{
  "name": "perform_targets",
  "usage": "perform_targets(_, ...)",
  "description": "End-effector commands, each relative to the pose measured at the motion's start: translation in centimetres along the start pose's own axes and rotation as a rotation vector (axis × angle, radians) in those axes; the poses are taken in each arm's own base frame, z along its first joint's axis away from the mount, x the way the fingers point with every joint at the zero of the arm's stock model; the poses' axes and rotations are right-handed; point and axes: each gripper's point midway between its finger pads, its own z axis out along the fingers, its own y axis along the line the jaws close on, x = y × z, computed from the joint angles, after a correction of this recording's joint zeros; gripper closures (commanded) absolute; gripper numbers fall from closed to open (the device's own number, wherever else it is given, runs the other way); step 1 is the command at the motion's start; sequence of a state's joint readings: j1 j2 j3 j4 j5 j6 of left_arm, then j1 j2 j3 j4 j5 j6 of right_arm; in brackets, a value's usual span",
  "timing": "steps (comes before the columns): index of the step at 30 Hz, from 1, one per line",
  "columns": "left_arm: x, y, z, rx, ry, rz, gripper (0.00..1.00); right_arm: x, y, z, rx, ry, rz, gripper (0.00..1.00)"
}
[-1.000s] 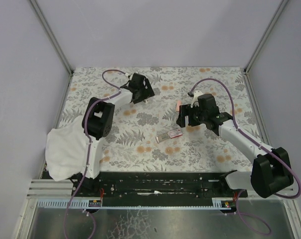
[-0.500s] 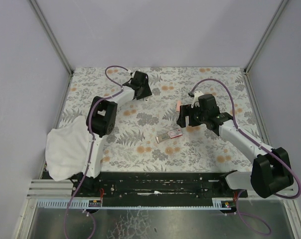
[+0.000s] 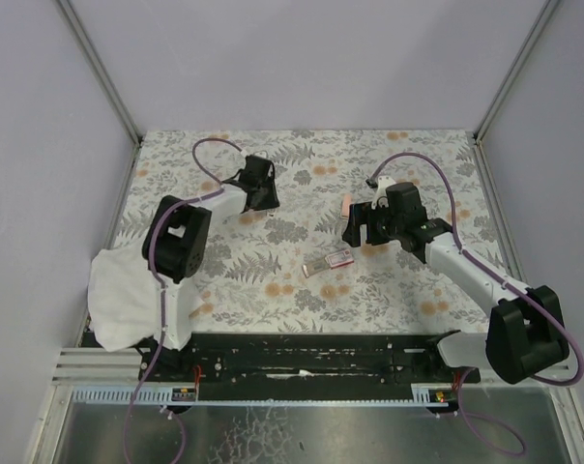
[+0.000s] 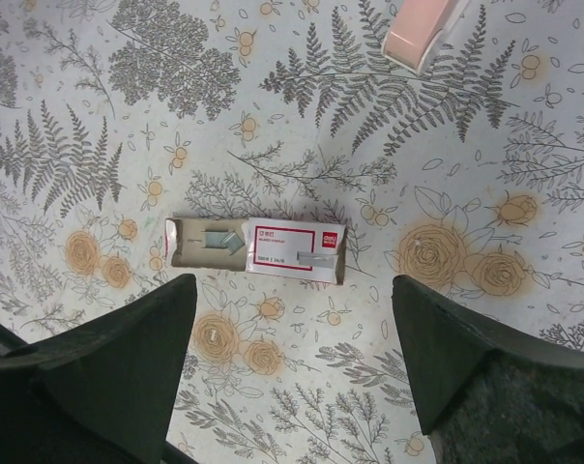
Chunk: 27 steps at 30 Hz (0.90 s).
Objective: Load the staples into the stapler
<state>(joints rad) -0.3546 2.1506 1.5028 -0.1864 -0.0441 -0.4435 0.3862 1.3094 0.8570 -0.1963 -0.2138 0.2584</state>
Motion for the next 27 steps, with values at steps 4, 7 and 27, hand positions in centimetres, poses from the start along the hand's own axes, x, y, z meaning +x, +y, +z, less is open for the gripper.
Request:
perform_targets(4, 5.3, -1.1, -7.6, 0.182, -0.025, 0.060, 1.00, -0.9, 2.8, 0.3, -0.160, -0.018, 0.038, 0.12)
perform_targets(7, 7.8, -2.0, -10.7, 0.260, -0.059, 0.101, 1.00, -0.6, 4.6, 0.8, -0.262, 0.021, 0.081, 0.12)
perform_targets(27, 16.5, -9.1, -24.5, 0.664, -0.301, 0.256, 1.00, 3.1, 15.0, 2.0, -0.707, 0.211, 0.334, 0.35)
